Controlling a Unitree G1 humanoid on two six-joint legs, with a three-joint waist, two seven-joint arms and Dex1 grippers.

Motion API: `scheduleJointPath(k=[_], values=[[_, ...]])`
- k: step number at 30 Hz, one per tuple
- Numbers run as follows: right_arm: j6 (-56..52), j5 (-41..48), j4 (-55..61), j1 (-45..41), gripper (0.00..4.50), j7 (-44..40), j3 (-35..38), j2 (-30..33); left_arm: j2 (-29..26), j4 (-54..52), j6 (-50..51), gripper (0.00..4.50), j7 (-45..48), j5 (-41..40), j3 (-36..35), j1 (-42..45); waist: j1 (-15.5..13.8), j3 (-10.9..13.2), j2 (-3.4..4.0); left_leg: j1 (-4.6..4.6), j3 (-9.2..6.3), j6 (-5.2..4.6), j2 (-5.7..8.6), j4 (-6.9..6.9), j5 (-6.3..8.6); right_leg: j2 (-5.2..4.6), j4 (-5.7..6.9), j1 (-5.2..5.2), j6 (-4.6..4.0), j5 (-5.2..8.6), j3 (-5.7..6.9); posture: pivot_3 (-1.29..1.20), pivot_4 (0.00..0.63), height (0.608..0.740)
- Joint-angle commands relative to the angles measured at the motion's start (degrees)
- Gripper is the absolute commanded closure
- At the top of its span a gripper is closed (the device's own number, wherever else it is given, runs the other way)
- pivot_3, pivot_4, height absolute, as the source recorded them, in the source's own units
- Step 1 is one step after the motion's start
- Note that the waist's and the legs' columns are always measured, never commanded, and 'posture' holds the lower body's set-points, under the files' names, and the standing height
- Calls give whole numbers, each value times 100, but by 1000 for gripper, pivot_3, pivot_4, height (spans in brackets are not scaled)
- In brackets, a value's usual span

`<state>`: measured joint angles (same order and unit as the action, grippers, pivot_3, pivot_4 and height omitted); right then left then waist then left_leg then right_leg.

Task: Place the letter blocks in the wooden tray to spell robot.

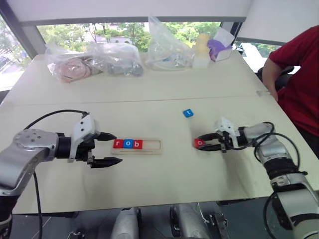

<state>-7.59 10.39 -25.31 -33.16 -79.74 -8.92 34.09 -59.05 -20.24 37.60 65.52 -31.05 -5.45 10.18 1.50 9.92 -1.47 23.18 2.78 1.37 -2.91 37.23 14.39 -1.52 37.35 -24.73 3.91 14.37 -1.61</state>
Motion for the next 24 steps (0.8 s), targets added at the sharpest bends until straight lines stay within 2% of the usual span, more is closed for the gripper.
scheduleJointPath(k=[1, 5, 8, 17, 24], values=[[-930, 30, 1393, -33, 3313, 741, -159, -347, -146, 134, -195, 0, 22, 170, -160, -29, -3, 0, 0, 1, -1, 0, 0, 1, 0, 1, 7, -5, 0, 0, 0, 0, 150, 738], [-1521, -329, 2332, 85, 3313, 1503, -686, -816, -99, 111, -208, 0, 3, 163, -195, -110, -71, -1, -1, 8, 0, 1, 1, 1, 0, 0, 6, -10, -3, 2, 2, 0, 150, 738], [-1711, -503, 2537, 51, 3313, 1798, -1013, -1064, -20, 45, -178, 0, -65, 129, -208, -169, -87, -1, -1, 20, 1, 1, 4, 2, 0, -5, -1, -17, -3, 3, 3, 0, 150, 738], [-1492, -894, 1818, -386, 3313, 2189, -1390, -1373, 228, -125, -120, 0, -268, 70, -123, -195, -42, -2, -2, 19, 3, 1, 5, 7, 0, -4, -2, -16, -5, 2, 2, 0, 150, 738], [-1558, -864, 1589, -602, 3313, 2145, -1435, -1581, 347, -296, 14, 0, -399, -57, -198, -259, -45, -2, -2, 19, 1, 1, 4, 2, 0, -3, -1, -17, 11, -7, 2, 0, 150, 738]])
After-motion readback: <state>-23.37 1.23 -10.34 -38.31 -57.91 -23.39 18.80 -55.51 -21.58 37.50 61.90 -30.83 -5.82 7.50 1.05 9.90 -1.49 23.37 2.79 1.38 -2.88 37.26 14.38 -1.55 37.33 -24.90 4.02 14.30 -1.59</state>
